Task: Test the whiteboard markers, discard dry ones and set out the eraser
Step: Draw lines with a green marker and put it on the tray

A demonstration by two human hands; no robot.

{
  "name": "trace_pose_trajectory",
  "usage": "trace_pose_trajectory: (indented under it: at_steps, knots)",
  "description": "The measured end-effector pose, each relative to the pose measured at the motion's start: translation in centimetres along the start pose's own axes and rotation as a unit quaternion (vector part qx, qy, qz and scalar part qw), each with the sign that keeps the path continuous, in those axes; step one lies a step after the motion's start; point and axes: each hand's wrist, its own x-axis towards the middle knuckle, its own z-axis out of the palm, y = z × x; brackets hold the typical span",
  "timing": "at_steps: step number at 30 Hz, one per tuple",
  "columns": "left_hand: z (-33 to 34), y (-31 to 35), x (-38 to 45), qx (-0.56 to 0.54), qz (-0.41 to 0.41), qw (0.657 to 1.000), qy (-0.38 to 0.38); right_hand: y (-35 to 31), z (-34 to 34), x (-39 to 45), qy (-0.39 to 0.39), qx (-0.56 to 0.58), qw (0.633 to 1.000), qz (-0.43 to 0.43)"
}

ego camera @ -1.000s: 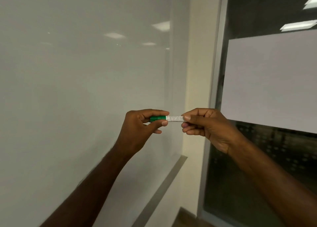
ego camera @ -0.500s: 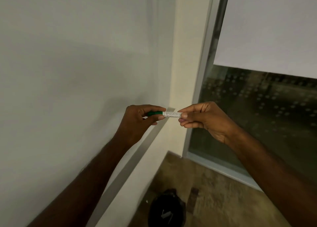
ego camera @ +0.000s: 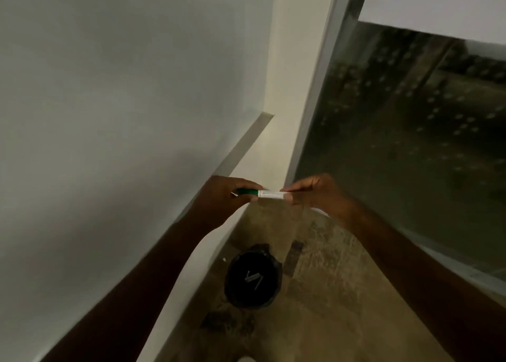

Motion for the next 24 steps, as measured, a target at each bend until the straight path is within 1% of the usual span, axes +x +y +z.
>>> trace_pose_trajectory:
  at_steps: [3,6,8,12,15,24]
  knots:
    - [2.9,-3.6,-1.2,0.013,-0.041,0.998,-0.035,3.9,0.8,1.4,-0.003,-0.100,0.995,-0.005]
    - [5.6,-6.6,-2.5,0.028,-0.076,0.994,-0.072,7.9,1.4,3.7,0.003,-0.209,0.977,-0.033]
    - [7.0,-7.9,-3.1,0.040,-0.090,0.991,-0.089,10.4,1.9,5.0,0.010,-0.239,0.971,-0.024]
    - [8.7,-9.9,-3.5,0.066,-0.105,0.987,-0.102,14.5,3.3,6.9,0.021,-0.277,0.960,-0.019]
    - [9.5,-10.9,-3.7,0.067,-0.130,0.984,-0.106,16.5,4.2,8.0,0.020,-0.293,0.955,-0.032]
    - [11.6,-14.0,-4.7,0.040,-0.170,0.979,-0.105,19.2,5.4,8.8,0.017,-0.310,0.948,-0.069]
